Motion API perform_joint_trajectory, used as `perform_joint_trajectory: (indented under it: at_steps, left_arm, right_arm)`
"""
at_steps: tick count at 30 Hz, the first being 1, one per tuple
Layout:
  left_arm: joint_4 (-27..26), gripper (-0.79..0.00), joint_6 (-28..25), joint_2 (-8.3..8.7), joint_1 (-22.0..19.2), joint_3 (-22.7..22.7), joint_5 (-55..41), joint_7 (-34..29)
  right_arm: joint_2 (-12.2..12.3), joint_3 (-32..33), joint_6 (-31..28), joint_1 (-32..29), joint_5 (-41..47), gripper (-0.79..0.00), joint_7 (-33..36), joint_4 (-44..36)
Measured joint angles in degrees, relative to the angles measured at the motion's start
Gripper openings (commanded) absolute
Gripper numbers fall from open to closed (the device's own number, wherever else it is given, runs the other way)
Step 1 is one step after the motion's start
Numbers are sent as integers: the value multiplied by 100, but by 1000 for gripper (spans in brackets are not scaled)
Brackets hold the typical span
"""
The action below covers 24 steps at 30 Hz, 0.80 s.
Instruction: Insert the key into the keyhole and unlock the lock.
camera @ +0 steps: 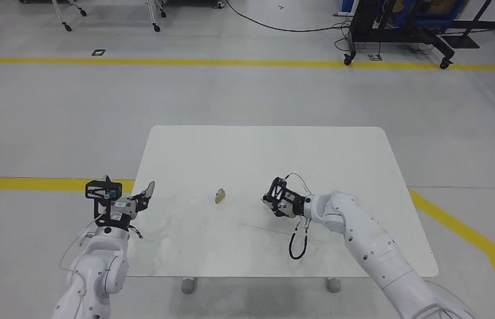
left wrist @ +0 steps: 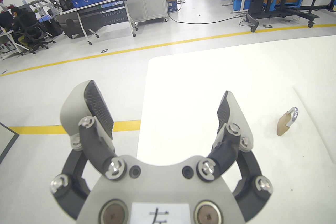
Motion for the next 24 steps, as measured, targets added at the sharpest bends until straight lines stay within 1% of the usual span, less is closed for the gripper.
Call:
perform_joint_trajectory:
  at_steps: [1, 9, 10, 12, 16, 19, 21, 24]
  left_arm:
    - [0, 0, 0, 0, 0, 0, 0, 0]
    - [0, 0, 0, 0, 0, 0, 0, 0]
    - [0, 0, 0, 0, 0, 0, 0, 0]
    - [0, 0, 0, 0, 0, 0, 0, 0]
    - [0, 0, 0, 0, 0, 0, 0, 0]
    - [0, 0, 0, 0, 0, 0, 0, 0]
    - [0, 0, 0, 0, 0, 0, 0, 0]
    - [0, 0, 0, 0, 0, 0, 0, 0]
  right_arm:
    - [1, 6, -105, -2, 93, -785, -17, 10]
    - [3, 32, 39, -33, 49, -785, -68, -20]
    - [17, 103, 91, -100, 114, -785, -226, -82]
    - [56, 276, 1, -237, 283, -785, -621, -201]
    - [150, 718, -541, -534, 727, -785, -1697, -318]
    - [171, 850, -1114, -605, 1159, -785, -2305, -126]
    - [176, 818, -1324, -583, 1419, -785, -2485, 31]
    - [178, 782, -1326, -574, 1503, -785, -2508, 67]
